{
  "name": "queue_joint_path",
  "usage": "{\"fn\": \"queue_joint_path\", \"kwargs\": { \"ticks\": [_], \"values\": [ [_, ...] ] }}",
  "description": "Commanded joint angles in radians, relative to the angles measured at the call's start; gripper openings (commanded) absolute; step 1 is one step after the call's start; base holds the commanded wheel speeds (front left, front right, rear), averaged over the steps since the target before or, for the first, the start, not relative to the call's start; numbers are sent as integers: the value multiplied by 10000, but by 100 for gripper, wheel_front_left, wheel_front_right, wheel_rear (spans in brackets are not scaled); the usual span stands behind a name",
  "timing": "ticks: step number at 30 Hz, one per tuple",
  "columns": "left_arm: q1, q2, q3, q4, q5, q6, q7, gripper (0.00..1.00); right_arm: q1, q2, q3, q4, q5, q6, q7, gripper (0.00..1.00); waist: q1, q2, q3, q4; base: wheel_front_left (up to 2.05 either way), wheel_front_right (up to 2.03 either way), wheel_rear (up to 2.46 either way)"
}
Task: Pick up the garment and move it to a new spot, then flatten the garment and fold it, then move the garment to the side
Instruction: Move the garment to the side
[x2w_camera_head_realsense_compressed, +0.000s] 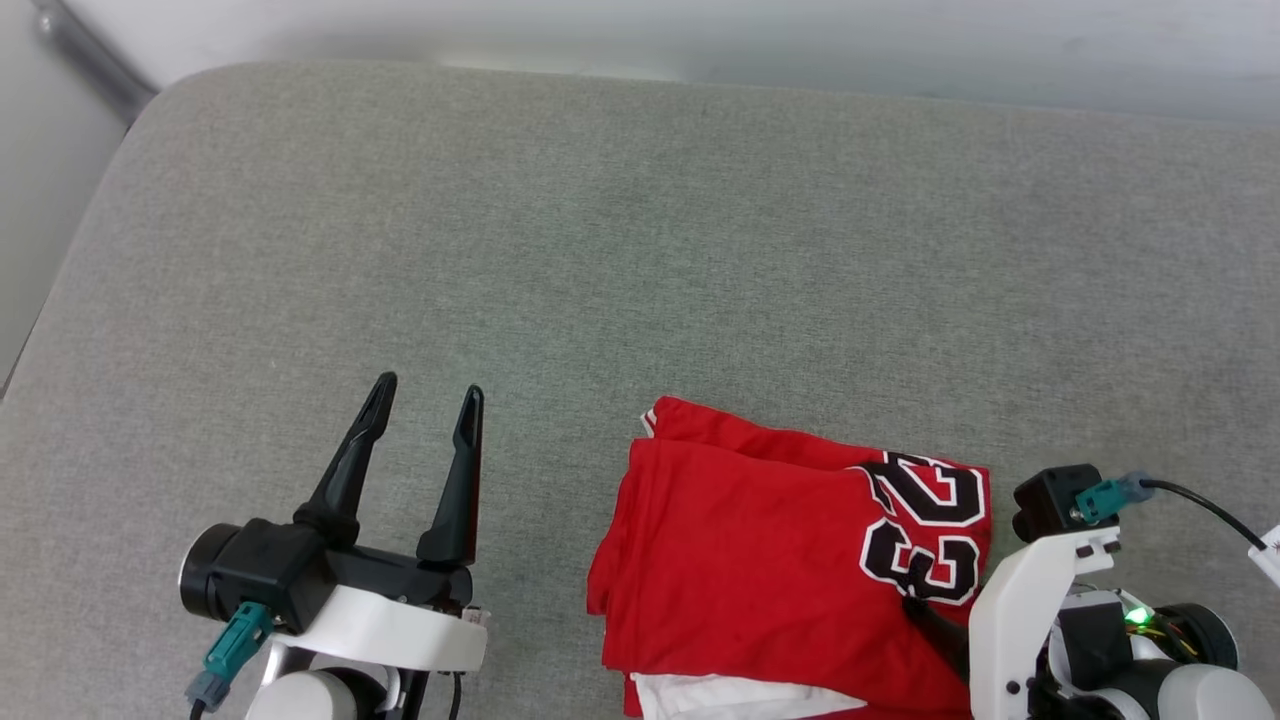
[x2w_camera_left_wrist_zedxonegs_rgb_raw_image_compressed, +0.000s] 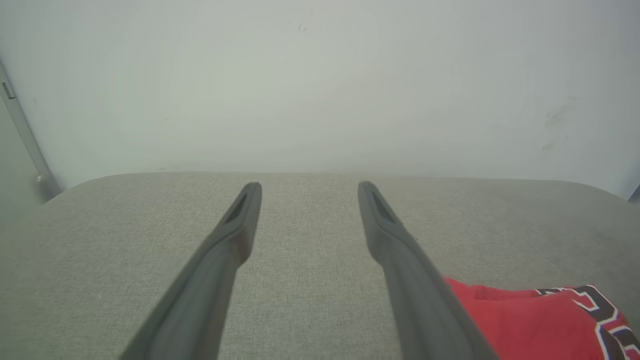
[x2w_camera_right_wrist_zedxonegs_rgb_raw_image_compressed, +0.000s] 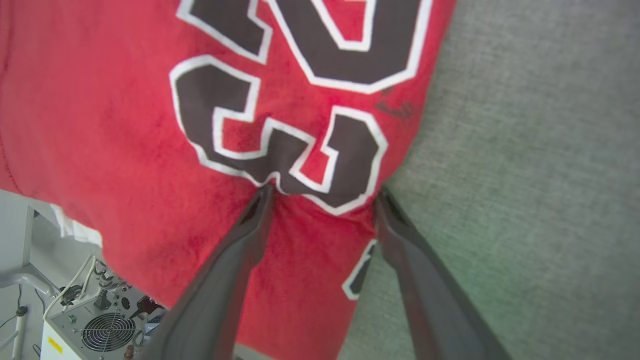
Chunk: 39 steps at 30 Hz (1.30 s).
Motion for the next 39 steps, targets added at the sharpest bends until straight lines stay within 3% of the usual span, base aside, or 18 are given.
{"fn": "queue_joint_path", "kwargs": {
  "ticks": [1, 6, 7, 8, 9, 14, 18, 23, 29, 33, 34, 37, 39],
  "values": [
    [-143, -25, -8, 22, -1, -15, -45, 100, -82, 99, 99, 380, -79, -4, 93, 100, 0, -1, 56, 106, 0, 0, 0],
    [-210, -45, -103, 74, -43, -15, -45, 100, -40, 193, 592, 1338, -406, -2, 243, 99, 0, -1, 106, 276, 0, 0, 0],
    [-208, -45, -116, 80, -50, -15, -45, 100, -21, 199, 692, 1516, -479, -1, 224, 48, 0, -1, 106, 296, 0, 0, 0],
    [-196, -50, -127, 97, -55, -15, -45, 100, -14, 205, 779, 1659, -552, -1, 171, 41, 0, -1, 98, 310, 0, 0, 0],
    [-187, -51, -138, 110, -54, -15, -45, 100, -43, 209, 834, 1772, -607, 5, 88, 0, 0, -1, 84, 316, 0, 0, 0],
    [-20, 5, -321, 189, -12, -15, -45, 100, -410, -134, 1072, 1930, -932, -5, -417, 0, 0, -1, -94, 140, 0, 0, 0],
    [71, 15, -470, 187, 38, -15, -45, 100, -806, -928, 1485, 1712, -1370, -13, -725, 0, 0, -1, -265, -230, 0, 0, 0],
    [143, -4, -880, 10, 185, -16, -45, 100, -1337, -2375, 2397, 1044, -1779, -10, -670, 0, 0, -1, -397, -1013, 0, 0, 0],
    [-271, -155, -1742, -322, 432, -16, -45, 100, -1883, -4738, 2924, -86, -1675, -5, -196, 0, 0, -1, 93, -2168, 0, 0, 0],
    [-724, -56, -2443, -442, 573, -16, -45, 100, -2149, -6309, 3024, -470, -1417, -7, -439, 0, 0, -1, 688, -2992, 0, 0, 0],
    [-724, -56, -2443, -442, 573, -16, -45, 100, -2149, -6309, 3024, -470, -1417, -7, -439, 0, 0, -1, 688, -2992, 0, 0, 0],
    [-1167, 69, -2802, -525, 703, -16, -45, 100, -2477, -7283, 2948, -451, -1373, -7, -969, 0, 0, -1, 1254, -3589, 0, 0, 0],
    [-1471, 174, -3018, -612, 793, -16, -42, 100, -2686, -7604, 2708, -179, -1396, -7, -1388, 0, 0, -1, 1661, -3956, 0, 0, 0]
  ]
}}
